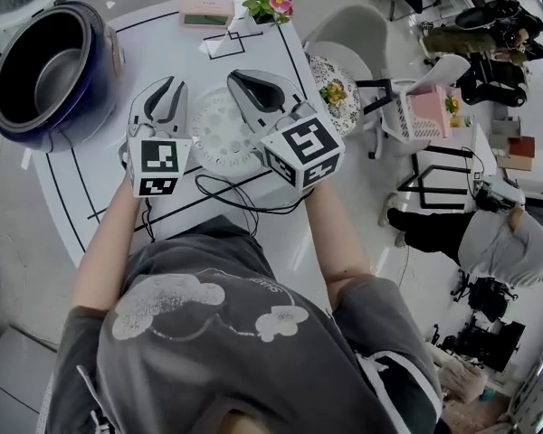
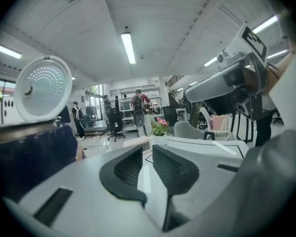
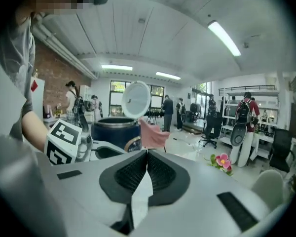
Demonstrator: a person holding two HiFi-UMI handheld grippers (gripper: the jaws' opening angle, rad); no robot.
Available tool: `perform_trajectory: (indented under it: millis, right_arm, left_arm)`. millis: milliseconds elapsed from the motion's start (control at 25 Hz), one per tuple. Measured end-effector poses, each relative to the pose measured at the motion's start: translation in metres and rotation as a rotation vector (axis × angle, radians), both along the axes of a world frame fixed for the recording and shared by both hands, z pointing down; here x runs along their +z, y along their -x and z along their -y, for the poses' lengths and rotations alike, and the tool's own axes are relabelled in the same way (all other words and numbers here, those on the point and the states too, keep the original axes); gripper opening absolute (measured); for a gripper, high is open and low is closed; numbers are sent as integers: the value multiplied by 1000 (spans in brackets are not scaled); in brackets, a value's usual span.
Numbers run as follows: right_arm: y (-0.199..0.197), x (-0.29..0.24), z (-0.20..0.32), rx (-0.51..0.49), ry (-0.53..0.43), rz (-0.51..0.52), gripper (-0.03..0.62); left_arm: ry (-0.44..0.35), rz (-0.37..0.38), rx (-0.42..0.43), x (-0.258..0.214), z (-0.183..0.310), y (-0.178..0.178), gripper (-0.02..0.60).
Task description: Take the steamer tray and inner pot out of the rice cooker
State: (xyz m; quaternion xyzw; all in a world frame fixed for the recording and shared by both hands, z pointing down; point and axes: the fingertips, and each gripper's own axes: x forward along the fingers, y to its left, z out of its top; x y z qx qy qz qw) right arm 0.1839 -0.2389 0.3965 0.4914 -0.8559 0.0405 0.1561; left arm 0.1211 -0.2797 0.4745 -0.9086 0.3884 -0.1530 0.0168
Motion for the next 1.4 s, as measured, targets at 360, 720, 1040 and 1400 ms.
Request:
perform_trajectory:
  millis: [360,720,1040,1400]
  right_arm:
    - [40,-86,8,17,-278,541,29]
    - [120,-104,51,-103,-236,620,28]
    - [200,-102,98,-240,4,444,231]
    - [209,-42,189,-165,544,340,253]
  left_arm:
    - [-141,-207,-86,-95,-11,76,17]
    - [-265,-290,-402,-154,-11,220,8]
    - [-247,-190,-467,-165,-6,306,288]
    - [-50,-146,-524,-140,22,373,336]
